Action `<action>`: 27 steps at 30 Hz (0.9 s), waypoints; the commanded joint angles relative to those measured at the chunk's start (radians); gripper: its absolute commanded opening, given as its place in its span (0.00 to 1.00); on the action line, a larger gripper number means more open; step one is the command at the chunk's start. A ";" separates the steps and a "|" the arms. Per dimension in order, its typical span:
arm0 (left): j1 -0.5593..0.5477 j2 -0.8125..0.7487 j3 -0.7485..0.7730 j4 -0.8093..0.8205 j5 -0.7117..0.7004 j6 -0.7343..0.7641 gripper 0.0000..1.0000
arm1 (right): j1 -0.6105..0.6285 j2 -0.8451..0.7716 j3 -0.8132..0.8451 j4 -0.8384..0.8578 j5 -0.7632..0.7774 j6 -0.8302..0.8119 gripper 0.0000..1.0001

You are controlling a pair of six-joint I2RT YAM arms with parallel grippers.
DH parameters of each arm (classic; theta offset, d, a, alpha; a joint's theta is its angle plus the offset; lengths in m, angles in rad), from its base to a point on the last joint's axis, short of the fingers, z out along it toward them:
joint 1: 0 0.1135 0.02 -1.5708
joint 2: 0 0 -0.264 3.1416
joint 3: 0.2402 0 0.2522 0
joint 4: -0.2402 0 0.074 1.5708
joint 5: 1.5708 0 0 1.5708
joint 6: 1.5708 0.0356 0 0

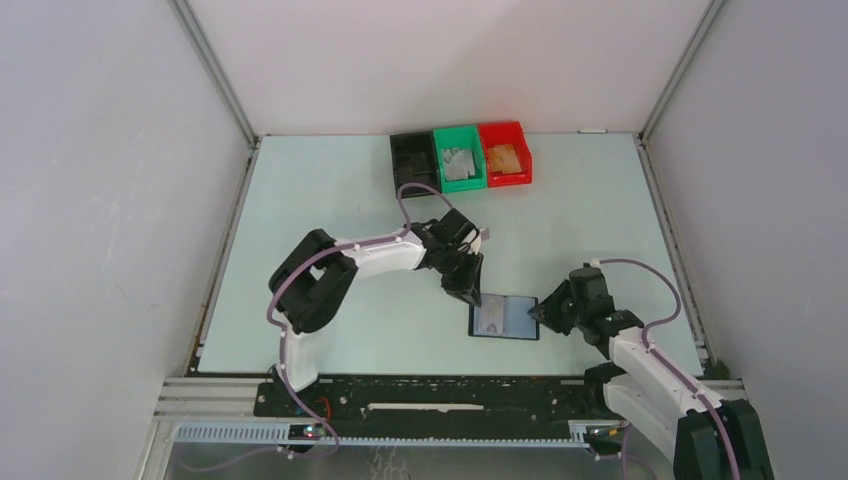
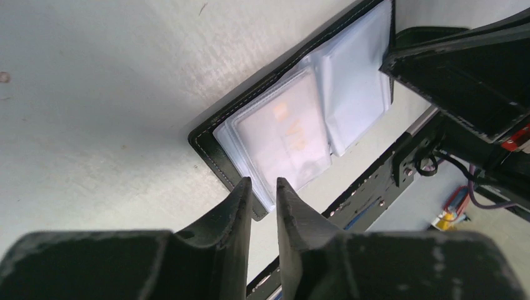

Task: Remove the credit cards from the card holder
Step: Remove the credit card from the card holder.

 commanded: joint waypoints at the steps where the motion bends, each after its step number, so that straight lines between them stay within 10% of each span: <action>1: -0.015 -0.081 0.018 0.013 -0.049 -0.017 0.27 | -0.007 0.057 0.021 0.004 0.014 -0.046 0.25; 27: -0.040 0.032 0.051 0.067 0.038 -0.080 0.34 | -0.018 0.057 -0.003 0.031 -0.008 -0.041 0.24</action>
